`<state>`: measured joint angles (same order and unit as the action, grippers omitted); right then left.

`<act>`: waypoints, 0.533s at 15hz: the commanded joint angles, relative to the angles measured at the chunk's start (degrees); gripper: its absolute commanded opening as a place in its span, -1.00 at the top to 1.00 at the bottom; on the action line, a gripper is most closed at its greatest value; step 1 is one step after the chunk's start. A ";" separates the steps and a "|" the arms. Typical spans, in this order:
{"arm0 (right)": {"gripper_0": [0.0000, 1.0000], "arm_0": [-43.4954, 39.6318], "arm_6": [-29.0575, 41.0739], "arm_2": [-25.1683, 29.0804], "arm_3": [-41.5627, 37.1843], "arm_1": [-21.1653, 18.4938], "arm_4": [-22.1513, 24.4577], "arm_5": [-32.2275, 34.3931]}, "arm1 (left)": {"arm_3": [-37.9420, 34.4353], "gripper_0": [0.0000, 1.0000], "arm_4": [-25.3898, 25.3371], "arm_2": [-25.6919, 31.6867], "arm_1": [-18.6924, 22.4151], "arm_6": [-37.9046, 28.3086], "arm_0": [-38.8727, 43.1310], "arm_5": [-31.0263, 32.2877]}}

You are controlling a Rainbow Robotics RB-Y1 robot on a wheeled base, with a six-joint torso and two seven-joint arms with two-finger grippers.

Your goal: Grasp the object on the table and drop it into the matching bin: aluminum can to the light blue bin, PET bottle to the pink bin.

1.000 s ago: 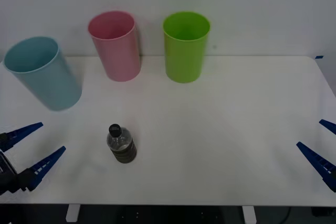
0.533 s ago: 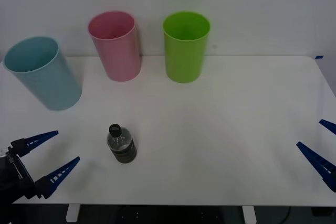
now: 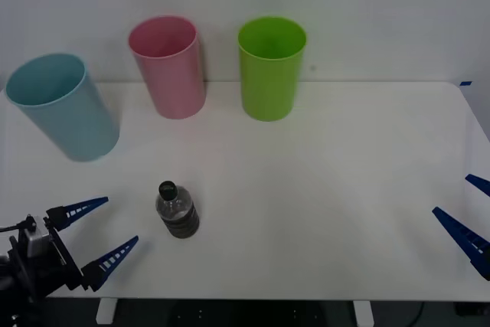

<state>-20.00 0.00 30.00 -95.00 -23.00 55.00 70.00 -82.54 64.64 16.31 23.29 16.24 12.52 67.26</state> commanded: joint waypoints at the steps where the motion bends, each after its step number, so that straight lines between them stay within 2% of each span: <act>1: -1.00 0.00 0.00 0.00 0.00 0.00 0.00 0.00 | 0.28 -1.00 -0.04 -2.33 -0.18 0.55 -0.83 -1.16; 8: -1.00 0.00 0.00 0.00 0.00 0.00 0.00 0.00 | 2.47 -1.00 0.05 -6.81 -2.81 1.87 -3.29 -4.94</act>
<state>-20.00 0.00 30.00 -95.00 -23.00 55.00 70.00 -80.73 64.63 9.69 20.92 17.79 9.60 62.32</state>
